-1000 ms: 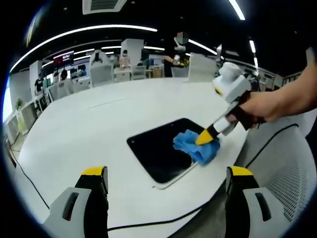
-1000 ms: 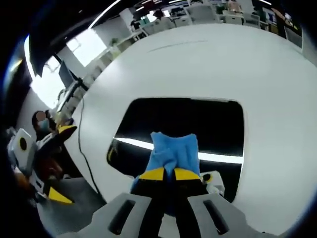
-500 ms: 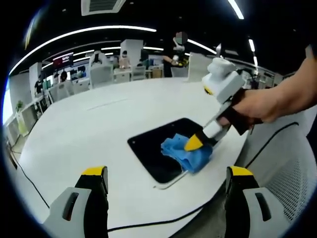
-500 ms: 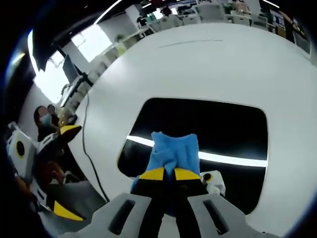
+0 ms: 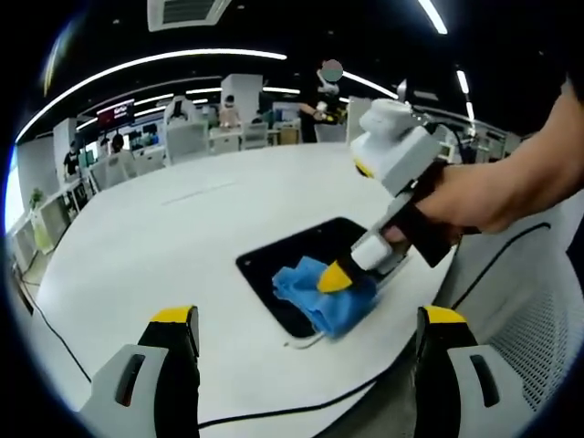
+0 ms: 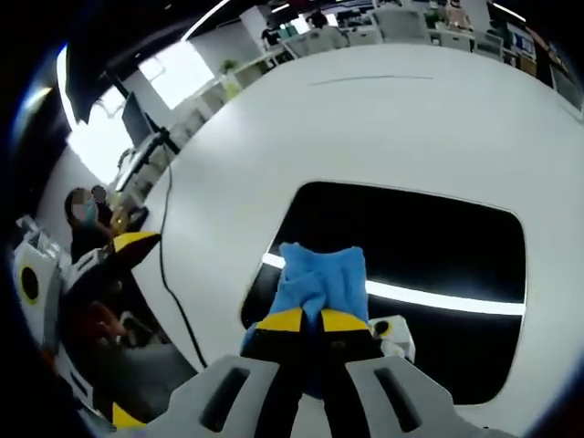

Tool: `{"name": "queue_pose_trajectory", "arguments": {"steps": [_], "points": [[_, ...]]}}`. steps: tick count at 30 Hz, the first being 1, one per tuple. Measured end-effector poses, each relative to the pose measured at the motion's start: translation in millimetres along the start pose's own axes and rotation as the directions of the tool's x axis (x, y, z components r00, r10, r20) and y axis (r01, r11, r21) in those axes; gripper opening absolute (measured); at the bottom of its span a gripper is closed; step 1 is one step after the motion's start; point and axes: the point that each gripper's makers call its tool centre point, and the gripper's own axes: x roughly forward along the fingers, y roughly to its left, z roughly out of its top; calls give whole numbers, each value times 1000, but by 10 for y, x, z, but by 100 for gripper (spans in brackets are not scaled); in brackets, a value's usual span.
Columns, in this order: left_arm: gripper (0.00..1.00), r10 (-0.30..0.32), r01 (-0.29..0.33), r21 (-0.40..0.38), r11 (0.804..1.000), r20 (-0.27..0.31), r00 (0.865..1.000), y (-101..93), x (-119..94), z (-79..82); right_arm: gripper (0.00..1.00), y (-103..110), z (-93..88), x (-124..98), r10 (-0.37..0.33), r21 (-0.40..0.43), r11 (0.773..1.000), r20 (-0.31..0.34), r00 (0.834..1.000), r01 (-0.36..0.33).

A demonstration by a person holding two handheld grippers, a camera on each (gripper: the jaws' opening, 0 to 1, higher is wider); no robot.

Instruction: Wipe the mirror surface with the cleaning cloth until all visible marks leave the cleaned area.

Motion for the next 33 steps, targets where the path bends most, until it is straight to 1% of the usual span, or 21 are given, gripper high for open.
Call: {"name": "queue_pose_trajectory", "arguments": {"steps": [5,10,14,19,33], "points": [[100,-13,13,9,1000,-9,1000,-29,9,-13,0,101,26,74,6,-29,1000,-8,1000,-7],[100,-4,4,1,1000,-2,1000,-9,3,-3,0,197,64,134,6,-27,1000,-16,1000,-6],[100,-2,2,1,1000,-4,1000,-7,2,-9,0,270,84,179,2,-43,999,-26,1000,-3],[100,-1,1,-7,1000,-19,1000,-4,2,-33,0,262,82,169,7,-41,999,-31,1000,-9],[100,-3,2,-12,1000,-20,1000,-7,2,-36,0,269,77,164,0,-66,998,-28,1000,-1]]}}
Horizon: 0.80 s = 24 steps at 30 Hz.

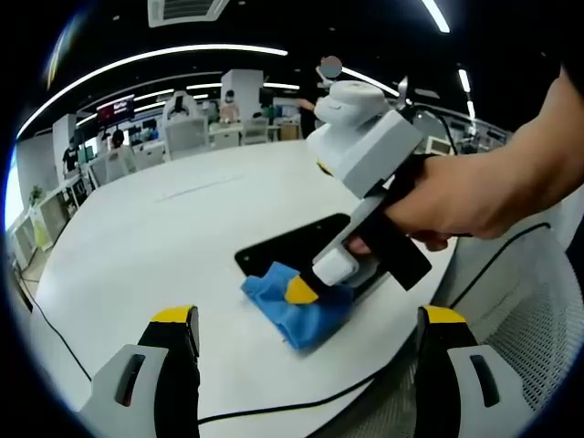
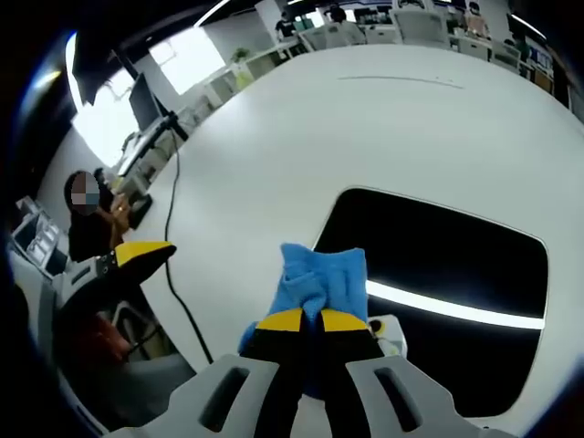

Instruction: Wipe the mirror surface with the cleaning cloth until all visible marks leave the cleaned area.

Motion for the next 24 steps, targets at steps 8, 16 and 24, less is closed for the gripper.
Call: {"name": "queue_pose_trajectory", "arguments": {"steps": [8,16,24], "points": [[100,1,-1,-6,1000,5,1000,1,-2,8,1,9,-2,16,-7,-23,1000,-29,1000,6],[100,0,0,-8,1000,8,1000,3,-4,11,0,-2,40,37,-22,-10,1000,-8,1000,22],[100,-6,6,-16,1000,12,1000,1,3,13,0,-19,122,77,-14,5,1000,-9,1000,14]]}}
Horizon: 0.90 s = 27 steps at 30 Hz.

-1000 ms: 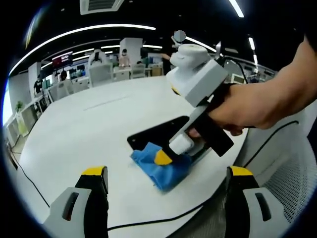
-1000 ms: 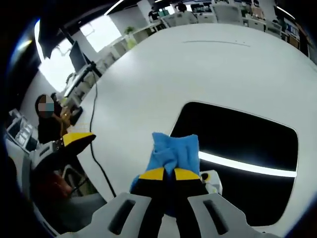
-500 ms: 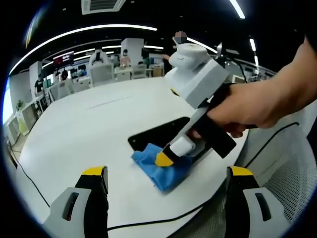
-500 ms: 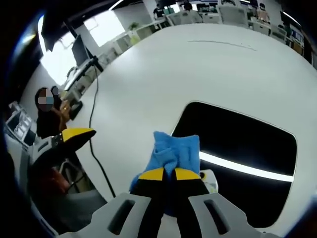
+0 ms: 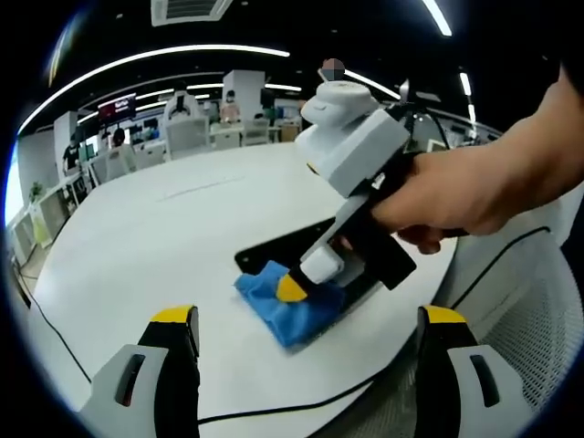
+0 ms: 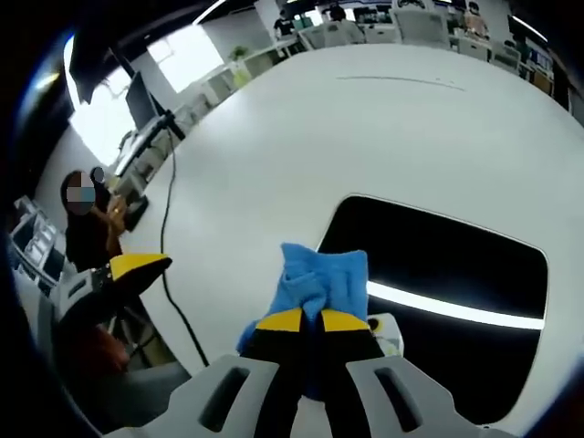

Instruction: Wipe the mirror surface with the cleaning cloth until all visible marks leave the cleaned area.

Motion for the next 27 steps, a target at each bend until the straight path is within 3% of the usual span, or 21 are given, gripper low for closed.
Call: {"name": "queue_pose_trajectory", "arguments": {"steps": [27], "points": [[100,-15,14,-60,998,-25,1000,-11,13,-35,0,-312,535,213,-17,21,1000,-2,1000,17]]}}
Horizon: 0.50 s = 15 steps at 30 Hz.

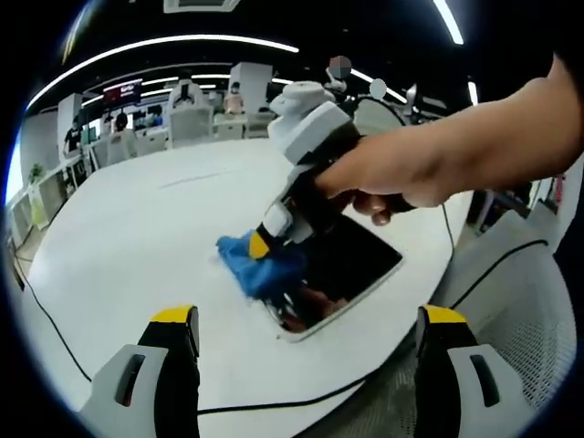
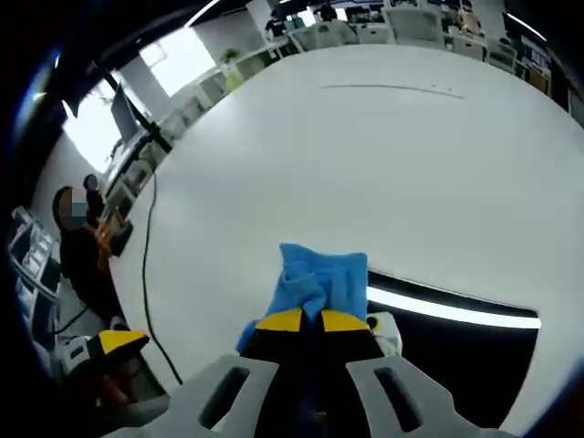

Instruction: Wipe the mirror surface with the cleaning cloth until all visible marks leave the cleaned area.

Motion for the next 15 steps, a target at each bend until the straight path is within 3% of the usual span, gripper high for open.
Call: {"name": "queue_pose_trajectory", "arguments": {"steps": [15], "points": [[100,1,-1,4,1000,-11,1000,4,8,-30,0,-66,189,85,17,18,1000,4,1000,-17]]}}
